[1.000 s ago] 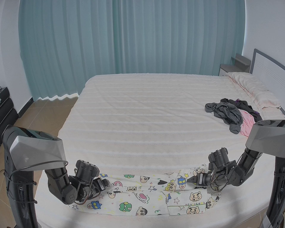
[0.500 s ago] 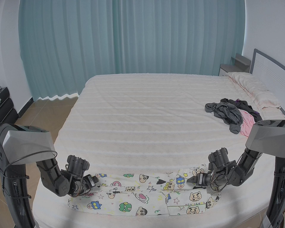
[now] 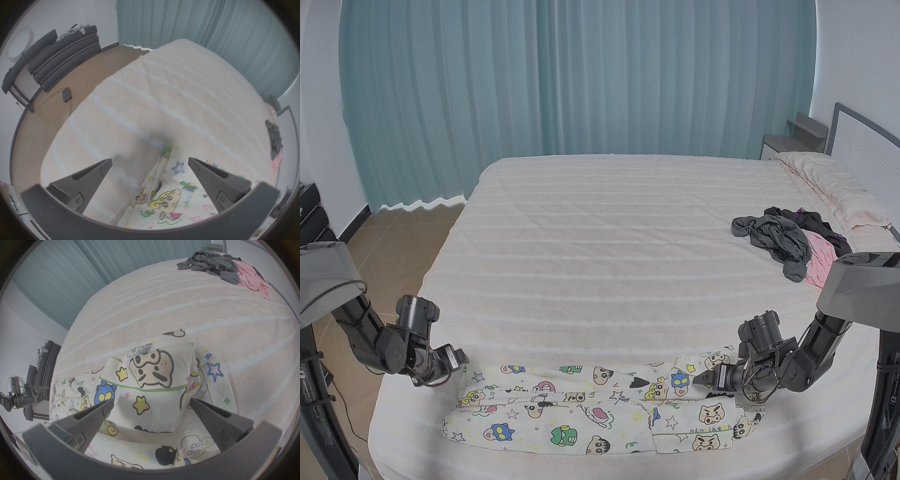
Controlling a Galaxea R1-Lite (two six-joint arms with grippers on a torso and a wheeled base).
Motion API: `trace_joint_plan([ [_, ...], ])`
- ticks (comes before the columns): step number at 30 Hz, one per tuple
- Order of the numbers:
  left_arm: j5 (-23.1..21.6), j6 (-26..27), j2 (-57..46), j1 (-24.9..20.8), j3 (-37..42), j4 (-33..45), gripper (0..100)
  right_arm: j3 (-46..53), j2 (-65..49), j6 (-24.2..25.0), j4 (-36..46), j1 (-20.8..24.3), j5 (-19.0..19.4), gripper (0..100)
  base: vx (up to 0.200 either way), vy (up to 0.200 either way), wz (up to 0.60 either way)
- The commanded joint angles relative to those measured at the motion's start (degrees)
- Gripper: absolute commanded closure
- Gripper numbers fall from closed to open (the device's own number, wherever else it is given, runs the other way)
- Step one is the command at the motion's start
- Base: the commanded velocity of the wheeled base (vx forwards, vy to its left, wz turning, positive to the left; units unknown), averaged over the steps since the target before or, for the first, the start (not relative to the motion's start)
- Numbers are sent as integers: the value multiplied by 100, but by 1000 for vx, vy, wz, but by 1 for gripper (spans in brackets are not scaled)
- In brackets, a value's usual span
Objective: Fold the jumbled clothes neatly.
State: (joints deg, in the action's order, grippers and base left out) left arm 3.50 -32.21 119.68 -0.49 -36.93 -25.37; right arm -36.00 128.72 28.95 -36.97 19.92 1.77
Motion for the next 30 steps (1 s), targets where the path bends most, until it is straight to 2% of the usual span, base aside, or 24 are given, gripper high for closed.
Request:
trace_joint_plan([
  [1,-798,-22,-208,225,-236,-3,0,-4,13,-4,-3,3,-1,0,0,0,0],
  [2,-1282,-31,-137,225,-227,-73,0,-4,13,-4,-3,3,-1,0,0,0,0],
  [5,-1844,39,179,225,-236,-311,0,-4,13,-12,-3,3,-1,0,0,0,0],
  [11,-1870,443,715,225,-236,-961,0,-12,22,-21,-3,3,8,0,0,0,0],
  [19,-1932,523,900,5,-219,-996,0,-12,83,-30,-3,3,-1,0,0,0,0],
  [30,-1923,602,917,-4,-227,-996,0,-30,101,-4,-3,38,-1,0,0,0,0],
])
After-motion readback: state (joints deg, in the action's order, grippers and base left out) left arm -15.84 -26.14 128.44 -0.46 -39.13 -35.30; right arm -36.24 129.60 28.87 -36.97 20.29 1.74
